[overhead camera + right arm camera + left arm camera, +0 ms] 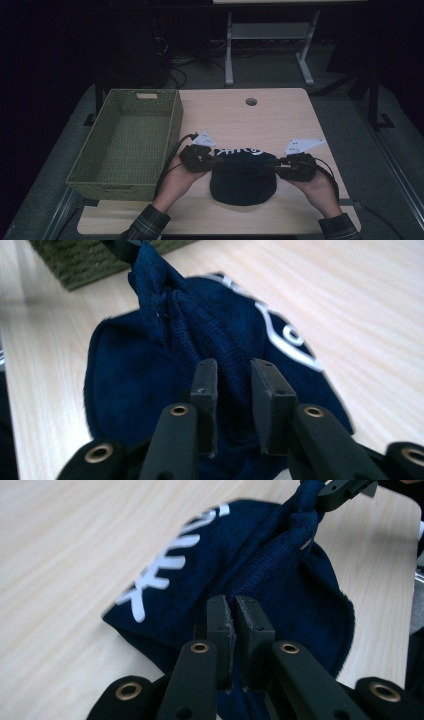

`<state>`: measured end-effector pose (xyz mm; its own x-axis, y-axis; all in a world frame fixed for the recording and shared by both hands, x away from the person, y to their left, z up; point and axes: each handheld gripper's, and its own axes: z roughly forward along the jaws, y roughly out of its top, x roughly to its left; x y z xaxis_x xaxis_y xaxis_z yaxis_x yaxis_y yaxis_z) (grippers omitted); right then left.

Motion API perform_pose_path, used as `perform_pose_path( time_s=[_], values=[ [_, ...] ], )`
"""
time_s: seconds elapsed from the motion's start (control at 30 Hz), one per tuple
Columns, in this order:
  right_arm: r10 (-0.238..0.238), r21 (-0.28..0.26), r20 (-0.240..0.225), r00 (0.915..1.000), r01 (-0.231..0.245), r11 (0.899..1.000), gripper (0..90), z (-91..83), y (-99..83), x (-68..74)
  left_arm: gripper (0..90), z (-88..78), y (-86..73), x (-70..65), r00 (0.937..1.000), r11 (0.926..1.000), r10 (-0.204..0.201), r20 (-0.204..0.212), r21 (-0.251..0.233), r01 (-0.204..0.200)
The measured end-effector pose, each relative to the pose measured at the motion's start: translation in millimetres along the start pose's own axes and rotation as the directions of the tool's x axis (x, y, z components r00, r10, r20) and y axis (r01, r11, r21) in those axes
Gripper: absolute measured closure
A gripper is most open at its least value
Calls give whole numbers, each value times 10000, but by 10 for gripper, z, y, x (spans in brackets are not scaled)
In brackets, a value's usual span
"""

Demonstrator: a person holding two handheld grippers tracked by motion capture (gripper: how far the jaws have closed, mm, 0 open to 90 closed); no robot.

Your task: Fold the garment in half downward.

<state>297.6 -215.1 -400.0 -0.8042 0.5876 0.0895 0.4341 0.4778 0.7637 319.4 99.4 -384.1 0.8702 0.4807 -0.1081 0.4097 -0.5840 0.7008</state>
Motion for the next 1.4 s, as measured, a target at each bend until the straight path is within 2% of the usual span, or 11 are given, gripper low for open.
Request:
perform_pose_path(
  time_s=[0.03,0.2,0.33,0.47,0.63,0.83,0.97,1.17,1.27,1.33,1.4],
  values=[
    [-137,-42,-83,9999,136,9999,714,8,-28,6,849,3,-22,-9,10000,9999,74,19,147,-74],
    [63,230,-277,9996,-56,9997,707,52,-148,99,849,46,-142,-98,9998,9991,74,174,427,-81],
    [98,407,-507,9987,-77,9991,697,86,-245,160,849,98,-256,-139,9990,9974,-156,426,706,126],
    [164,545,-723,9972,-125,9984,674,104,-339,222,839,140,-334,-204,9987,9941,-95,505,1085,40],
    [148,454,-860,9962,-110,9989,569,76,-402,256,781,76,-326,-254,9992,9959,-55,387,902,20],
    [124,-283,-624,9980,-142,9995,553,-141,-335,206,757,-99,-200,-226,10000,9996,49,-43,262,-48],
    [188,-515,-402,9990,-209,9985,661,-207,-266,130,810,-88,-115,-171,10000,9999,-12,-44,148,13],
    [278,-448,-202,9994,-287,9986,850,-112,-228,-3,864,44,-18,-115,10000,9999,-19,-31,156,20],
    [251,-128,-350,9991,-256,9996,877,-29,-223,11,883,129,21,-55,9998,9996,-94,-182,261,99],
    [48,-61,-361,9993,-50,10000,887,6,-234,42,891,180,45,-11,9995,9995,-218,-227,238,223],
    [113,-22,-447,9989,-114,9999,887,12,-256,84,894,228,66,34,9993,9992,-244,-273,301,252]
  ],
)
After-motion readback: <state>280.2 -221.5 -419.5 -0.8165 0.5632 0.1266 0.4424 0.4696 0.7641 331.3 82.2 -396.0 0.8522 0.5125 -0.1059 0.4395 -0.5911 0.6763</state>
